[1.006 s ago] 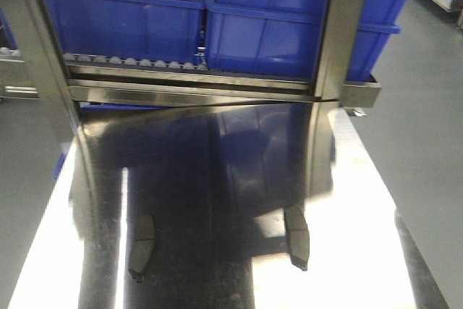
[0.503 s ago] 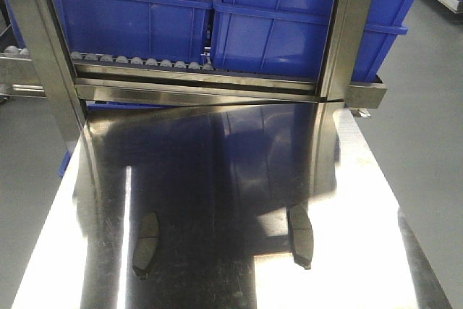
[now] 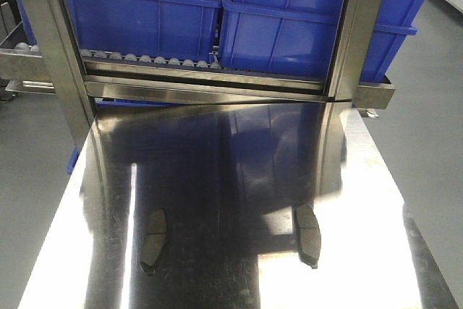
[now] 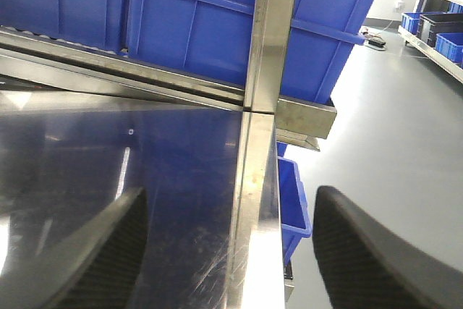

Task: Move and align brake pads A on conveyor

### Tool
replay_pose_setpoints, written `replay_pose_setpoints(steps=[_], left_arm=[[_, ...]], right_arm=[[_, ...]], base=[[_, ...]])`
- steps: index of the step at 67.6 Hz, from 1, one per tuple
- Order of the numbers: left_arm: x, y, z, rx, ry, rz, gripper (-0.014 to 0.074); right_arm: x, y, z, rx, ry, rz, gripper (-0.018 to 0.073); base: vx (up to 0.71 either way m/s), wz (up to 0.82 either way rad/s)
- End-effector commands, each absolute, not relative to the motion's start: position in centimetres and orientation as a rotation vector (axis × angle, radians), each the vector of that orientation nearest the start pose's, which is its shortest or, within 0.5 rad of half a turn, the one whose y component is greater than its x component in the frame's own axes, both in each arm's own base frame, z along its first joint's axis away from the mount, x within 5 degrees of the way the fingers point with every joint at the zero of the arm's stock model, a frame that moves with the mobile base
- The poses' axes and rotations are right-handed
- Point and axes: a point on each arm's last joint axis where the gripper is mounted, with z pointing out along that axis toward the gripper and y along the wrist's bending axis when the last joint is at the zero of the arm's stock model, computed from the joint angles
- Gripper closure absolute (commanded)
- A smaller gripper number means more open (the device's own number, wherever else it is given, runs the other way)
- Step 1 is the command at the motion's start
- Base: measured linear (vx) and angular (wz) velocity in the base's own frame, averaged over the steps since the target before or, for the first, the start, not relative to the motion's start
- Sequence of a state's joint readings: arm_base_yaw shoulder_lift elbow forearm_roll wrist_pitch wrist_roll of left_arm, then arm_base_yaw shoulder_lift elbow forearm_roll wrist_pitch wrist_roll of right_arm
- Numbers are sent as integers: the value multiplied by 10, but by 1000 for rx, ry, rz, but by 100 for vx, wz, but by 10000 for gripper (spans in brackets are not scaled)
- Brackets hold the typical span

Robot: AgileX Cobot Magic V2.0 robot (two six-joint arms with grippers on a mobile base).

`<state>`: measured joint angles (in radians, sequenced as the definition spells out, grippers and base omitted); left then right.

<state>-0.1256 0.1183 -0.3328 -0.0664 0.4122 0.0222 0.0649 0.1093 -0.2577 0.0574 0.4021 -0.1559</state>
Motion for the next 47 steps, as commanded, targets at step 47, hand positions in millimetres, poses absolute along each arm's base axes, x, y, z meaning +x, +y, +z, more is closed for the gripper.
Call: replay_pose_setpoints(steps=[47], left_arm=[[48, -8, 294, 81, 1593, -160, 297]], right_arm=[[52, 5, 271, -153, 1644, -23, 92]], base=[[0, 0]])
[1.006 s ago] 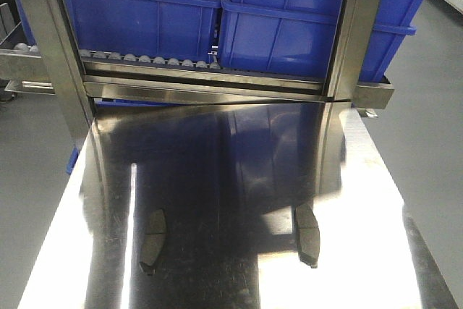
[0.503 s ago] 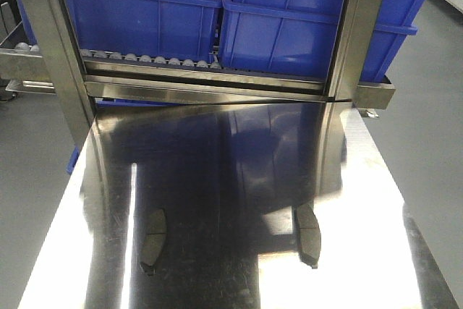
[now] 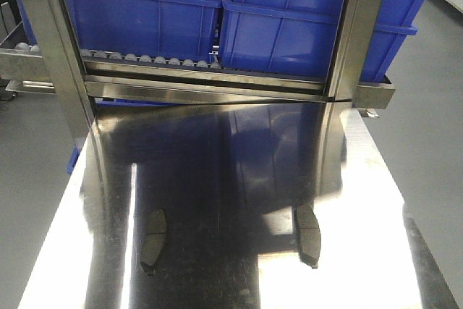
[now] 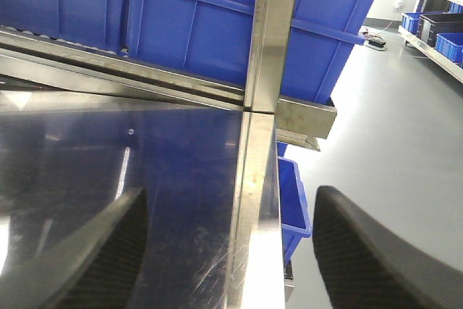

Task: Move and align brake pads A on conveyor

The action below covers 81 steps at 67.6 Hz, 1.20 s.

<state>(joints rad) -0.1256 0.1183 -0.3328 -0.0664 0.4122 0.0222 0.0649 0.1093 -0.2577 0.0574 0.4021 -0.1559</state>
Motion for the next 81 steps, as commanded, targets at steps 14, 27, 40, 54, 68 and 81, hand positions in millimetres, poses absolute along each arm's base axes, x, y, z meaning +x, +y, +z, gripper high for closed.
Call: replay_pose_setpoints(steps=[14, 27, 40, 54, 68, 81], left_arm=[[48, -9, 294, 80, 1601, -163, 297], [60, -11, 303, 52, 1710, -192, 297], [107, -18, 307, -6, 2058, -221, 297], [160, -25, 295, -9, 2325, -202, 297], [203, -38, 289, 35, 2431, -203, 274], [228, -78, 289, 206, 2464, -266, 246]], right_arm=[[52, 5, 271, -153, 1644, -23, 92], [52, 5, 271, -153, 1644, -23, 92], [52, 5, 271, -153, 1644, -23, 92], [52, 5, 271, -153, 1644, -23, 92], [52, 5, 271, -153, 1644, -23, 92], [52, 5, 271, -153, 1644, -23, 92]], base=[[0, 0], [0, 0], [0, 0], [0, 0], [0, 0], [0, 0]])
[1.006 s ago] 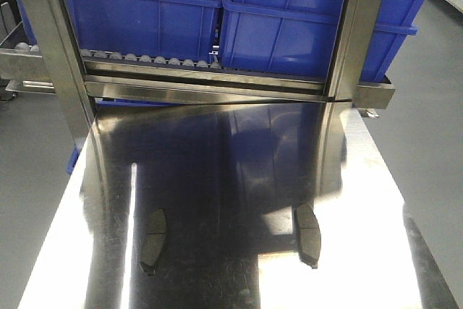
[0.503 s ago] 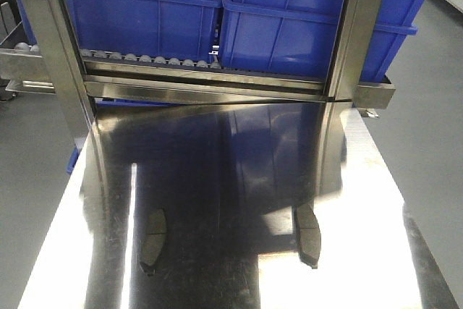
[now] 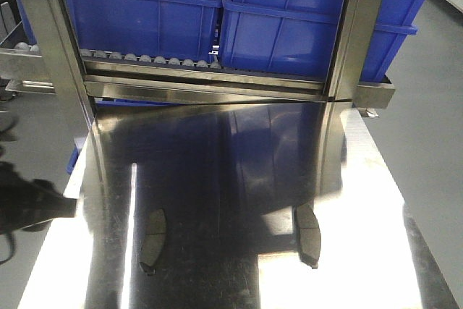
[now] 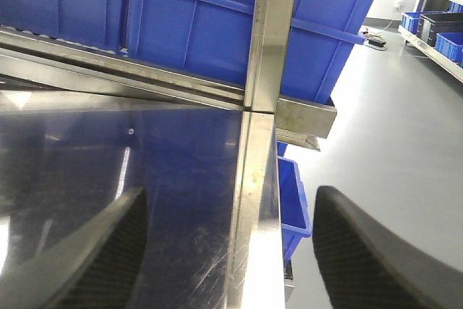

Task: Move and align brake pads A on conveyor
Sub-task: 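Lower the left gripper onto the brake pad nearest the left arm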

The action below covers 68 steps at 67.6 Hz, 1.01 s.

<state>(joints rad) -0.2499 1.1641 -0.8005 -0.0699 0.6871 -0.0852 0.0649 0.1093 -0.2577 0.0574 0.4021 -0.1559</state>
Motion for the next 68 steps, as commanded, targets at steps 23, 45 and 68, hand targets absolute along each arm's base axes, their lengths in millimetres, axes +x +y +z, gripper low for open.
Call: replay_pose_setpoints(steps=[23, 45, 68], left_arm=[[262, -150, 255, 358, 2614, -317, 246], [286, -171, 230, 306, 2732, -259, 129], [296, -169, 213, 194, 2779, -142, 114]], right_arm=[[52, 5, 271, -153, 1644, -23, 92], [52, 5, 271, -153, 1644, -23, 92], [52, 5, 271, -153, 1644, -23, 92]], base=[[0, 0], [0, 0], [0, 0]])
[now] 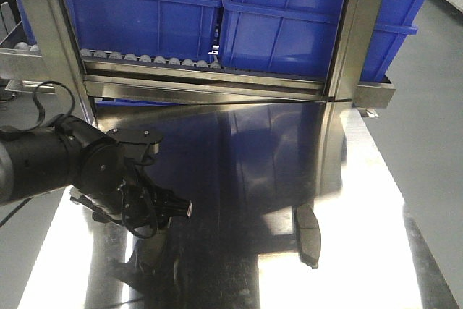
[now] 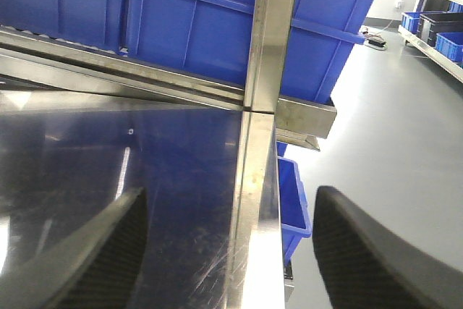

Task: Move and align brake pads A on conveyor
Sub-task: 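Lower the left gripper onto the brake pad nearest the left arm, then close the left gripper on the pad and lift it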

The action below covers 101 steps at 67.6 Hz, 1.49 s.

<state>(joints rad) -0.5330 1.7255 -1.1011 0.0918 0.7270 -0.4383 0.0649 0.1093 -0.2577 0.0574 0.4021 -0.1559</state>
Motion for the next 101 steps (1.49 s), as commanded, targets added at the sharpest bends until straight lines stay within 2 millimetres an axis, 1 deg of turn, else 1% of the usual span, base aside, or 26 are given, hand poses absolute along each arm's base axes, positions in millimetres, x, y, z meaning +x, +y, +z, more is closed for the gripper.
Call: replay_pose_setpoints(steps=[1, 8, 19, 29, 40, 53, 60, 65, 70, 75, 81, 83, 90, 101], left_arm=[[296, -169, 211, 195, 2787, -136, 114], [299, -170, 199, 200, 2821, -112, 114], [302, -173, 191, 160, 2830, -133, 114], [305, -177, 188, 130, 2835, -170, 114], [312, -182, 190, 123, 2840, -173, 115], [318, -185, 180, 125, 2924, -108, 155], [320, -187, 177, 122, 2946, -96, 200], [319, -187, 177, 109, 2957, -105, 262], [318, -187, 178, 102, 2967, -110, 351], [317, -187, 178, 105, 2975, -104, 467], [316, -187, 183, 138, 2961, -110, 608], [316, -187, 185, 156, 2950, -114, 605], [315, -184, 206, 195, 2868, -131, 604], [307, -171, 251, 243, 2713, -77, 604]], right_arm=[[52, 5, 271, -153, 1644, -23, 92], [52, 5, 271, -153, 1644, -23, 92], [52, 5, 271, -153, 1644, -23, 92], [52, 5, 271, -153, 1644, -23, 92], [52, 5, 271, -153, 1644, -23, 92], [52, 5, 271, -153, 1644, -23, 92], [52, 5, 271, -153, 1644, -23, 92], [52, 5, 271, -153, 1644, -23, 92], [52, 5, 271, -153, 1644, -23, 92], [52, 5, 271, -155, 1644, -25, 92], [52, 5, 271, -155, 1644, -25, 92], [52, 5, 271, -155, 1644, -25, 92], [52, 5, 271, -155, 1644, -25, 92], [52, 5, 271, -155, 1644, -25, 92]], base=[[0, 0], [0, 0], [0, 0], [0, 0], [0, 0], [0, 0], [0, 0], [0, 0], [0, 0], [0, 0], [0, 0], [0, 0], [0, 0], [0, 0]])
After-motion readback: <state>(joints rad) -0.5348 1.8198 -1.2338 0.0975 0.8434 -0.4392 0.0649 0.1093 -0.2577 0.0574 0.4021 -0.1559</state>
